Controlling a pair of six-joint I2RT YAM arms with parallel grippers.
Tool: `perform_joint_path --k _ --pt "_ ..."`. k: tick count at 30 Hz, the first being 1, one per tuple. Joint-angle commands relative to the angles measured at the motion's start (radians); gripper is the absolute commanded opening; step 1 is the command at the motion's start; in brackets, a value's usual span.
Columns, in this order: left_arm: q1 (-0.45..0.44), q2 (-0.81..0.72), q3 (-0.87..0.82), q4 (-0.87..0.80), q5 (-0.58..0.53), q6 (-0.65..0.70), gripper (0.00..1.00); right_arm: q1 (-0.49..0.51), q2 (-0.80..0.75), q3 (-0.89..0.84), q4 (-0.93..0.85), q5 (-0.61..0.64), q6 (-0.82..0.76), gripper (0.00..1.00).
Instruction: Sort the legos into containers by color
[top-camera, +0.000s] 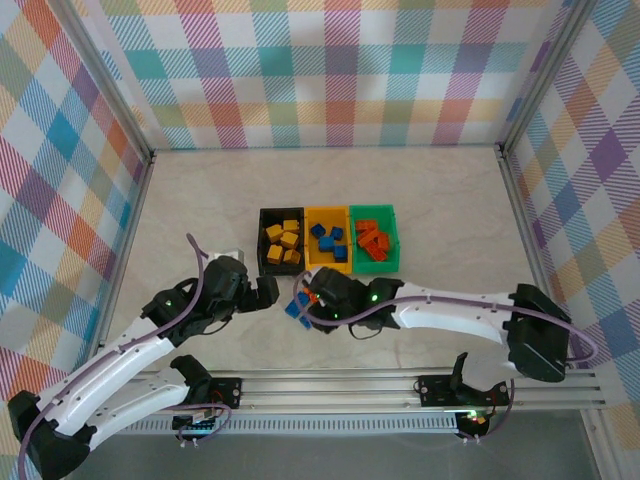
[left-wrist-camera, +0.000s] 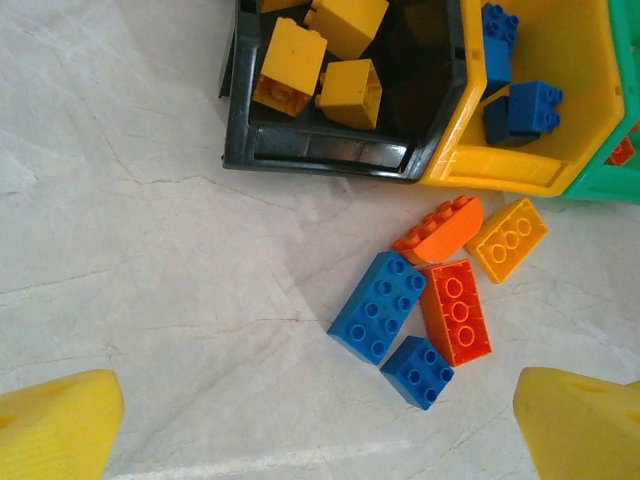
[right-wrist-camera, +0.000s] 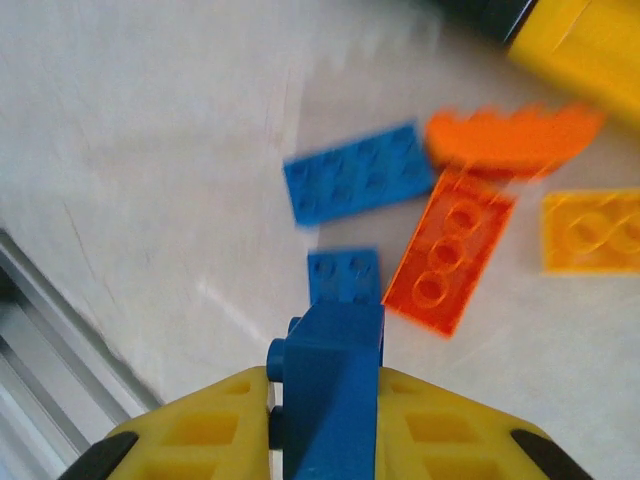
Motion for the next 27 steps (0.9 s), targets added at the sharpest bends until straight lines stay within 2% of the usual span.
perform_joint_path --k 1,3,8,12,16,18,22,24,27 --pt "-0.007 0.018 -0.018 0.047 0.016 0.017 1.00 -0.108 -0.008 0.096 -0.063 0.069 -0.030 0.26" --pt "-0.007 0.039 -0.041 0.078 0.044 0.016 1.00 -0.182 0.033 0.153 -0.069 0.057 -0.033 0.26" --pt "-0.015 0.114 -0.079 0.146 0.085 0.011 1.00 -0.296 0.218 0.344 -0.102 0.045 -0.054 0.26" --pt "-0.062 0.222 -0.064 0.171 0.065 0.021 0.99 -0.348 0.373 0.482 -0.135 0.033 -0.050 0.29" --pt "-0.090 0.327 -0.051 0.218 0.046 0.034 0.92 -0.377 0.481 0.586 -0.167 0.023 -0.029 0.33" --pt "-0.096 0.373 -0.043 0.239 0.042 0.043 0.88 -0.383 0.499 0.617 -0.173 0.021 -0.018 0.42" --pt "-0.101 0.447 -0.021 0.274 0.037 0.066 0.79 -0.383 0.449 0.611 -0.148 0.009 -0.011 0.73" --pt "-0.105 0.476 -0.010 0.292 0.039 0.081 0.75 -0.383 0.390 0.557 -0.110 -0.004 -0.007 0.79" --pt "-0.110 0.526 0.006 0.322 0.050 0.097 0.73 -0.381 0.297 0.450 -0.052 -0.021 0.006 0.83"
